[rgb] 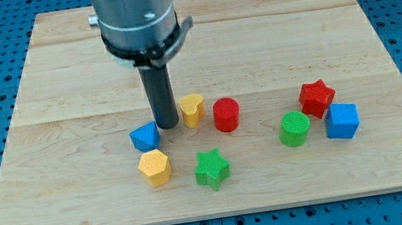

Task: Keep arm on left to yellow hexagon

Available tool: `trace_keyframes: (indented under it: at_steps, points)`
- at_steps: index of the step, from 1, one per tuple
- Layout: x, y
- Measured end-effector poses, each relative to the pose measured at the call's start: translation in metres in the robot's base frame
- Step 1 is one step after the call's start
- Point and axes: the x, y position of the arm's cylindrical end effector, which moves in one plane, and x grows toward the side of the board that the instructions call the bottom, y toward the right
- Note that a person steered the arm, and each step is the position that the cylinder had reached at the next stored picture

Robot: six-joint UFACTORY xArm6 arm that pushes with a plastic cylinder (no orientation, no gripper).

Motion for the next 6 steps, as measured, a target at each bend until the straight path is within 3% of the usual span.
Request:
trace_keyframes:
  at_steps: [1, 3, 4, 5, 6]
  points:
    - [-0.019, 0.009]
    - [0.039, 0.128]
    - [0.028, 0.108]
    - [-0.034, 0.014]
    - [-0.004, -0.084]
